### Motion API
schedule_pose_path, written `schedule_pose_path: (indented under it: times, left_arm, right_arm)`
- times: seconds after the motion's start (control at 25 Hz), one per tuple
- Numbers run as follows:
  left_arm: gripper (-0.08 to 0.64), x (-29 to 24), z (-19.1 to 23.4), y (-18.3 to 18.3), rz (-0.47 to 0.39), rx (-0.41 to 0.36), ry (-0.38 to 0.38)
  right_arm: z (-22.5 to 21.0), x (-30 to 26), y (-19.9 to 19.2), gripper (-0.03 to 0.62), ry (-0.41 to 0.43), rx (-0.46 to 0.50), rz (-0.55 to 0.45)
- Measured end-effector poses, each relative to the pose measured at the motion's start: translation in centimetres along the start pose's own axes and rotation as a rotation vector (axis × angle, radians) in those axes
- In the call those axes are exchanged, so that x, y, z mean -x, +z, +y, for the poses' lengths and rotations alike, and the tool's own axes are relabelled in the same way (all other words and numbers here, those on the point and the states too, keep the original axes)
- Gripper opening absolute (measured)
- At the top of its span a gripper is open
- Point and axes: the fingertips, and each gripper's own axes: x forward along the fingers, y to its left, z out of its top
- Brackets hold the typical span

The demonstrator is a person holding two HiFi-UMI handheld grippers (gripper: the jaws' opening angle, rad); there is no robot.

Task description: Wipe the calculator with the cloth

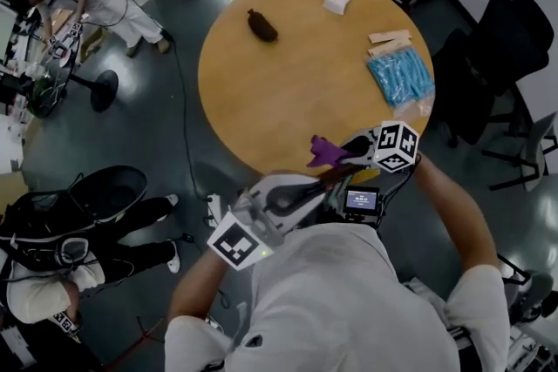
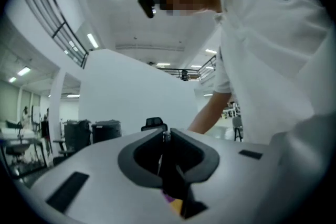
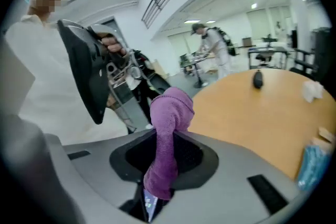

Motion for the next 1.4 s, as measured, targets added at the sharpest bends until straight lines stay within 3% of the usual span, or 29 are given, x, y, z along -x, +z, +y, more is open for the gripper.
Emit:
schedule_pose_path:
  times: [0.04, 0.16, 0.32, 0.44, 0.56, 0.72, 1.4]
  left_arm:
    - [0.046, -0.1, 0.8, -1.9, 0.014, 0.052, 0.036]
    - [0.046, -0.4, 2.5, -9.7, 0.084, 0.364, 0.171]
    - [0.046, -2.1, 4.4, -20.1, 0.075, 0.565, 0.300]
    - [0.046, -2.6, 4.6, -28.1, 0.159, 0.731, 0.400]
    - [0.046, -2.6, 4.4, -34.1, 0.248, 0.842, 0.480]
    - [0.046, -2.0, 4.2, -37.8, 0.290, 0.919, 0.542]
    - [0.056, -0.6, 4.9, -42.3, 0.398, 0.989, 0.594]
  right_arm:
    - [-1.9, 0.2, -1.2, 0.089, -0.089, -0.039, -0.023]
    - [-6.8, 0.9, -5.7, 0.089, -0.347, -0.168, -0.071]
    - [-11.4, 0.8, -11.8, 0.089, -0.626, -0.376, -0.113]
    - [-12.8, -0.2, -15.2, 0.089, -0.711, -0.508, -0.097]
    - [-13.3, -1.3, -17.3, 0.089, -0.744, -0.577, -0.064]
    - [-13.2, -2.6, -18.3, 0.089, -0.756, -0.592, -0.034]
    - [-13.9, -4.5, -19.1, 0.089, -0.777, -0.649, -0.008]
